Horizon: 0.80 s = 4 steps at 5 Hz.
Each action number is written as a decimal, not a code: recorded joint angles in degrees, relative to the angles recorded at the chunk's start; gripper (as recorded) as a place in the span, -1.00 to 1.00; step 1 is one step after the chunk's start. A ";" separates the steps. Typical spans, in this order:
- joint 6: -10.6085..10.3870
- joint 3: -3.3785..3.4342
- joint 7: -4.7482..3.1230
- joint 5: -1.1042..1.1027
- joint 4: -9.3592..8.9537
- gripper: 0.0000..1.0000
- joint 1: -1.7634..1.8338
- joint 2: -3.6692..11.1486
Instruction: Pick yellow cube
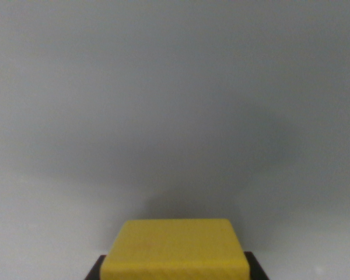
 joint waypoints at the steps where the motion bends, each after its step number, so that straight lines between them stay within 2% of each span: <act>1: 0.00 0.00 0.00 0.00 0.00 1.00 0.00 0.00; 2: 1.46 0.01 -0.01 0.05 0.88 1.00 -0.02 -0.58; 3: 1.46 0.01 -0.01 0.05 0.88 1.00 -0.02 -0.58; 4: 3.09 0.03 -0.02 0.11 1.86 1.00 -0.04 -1.24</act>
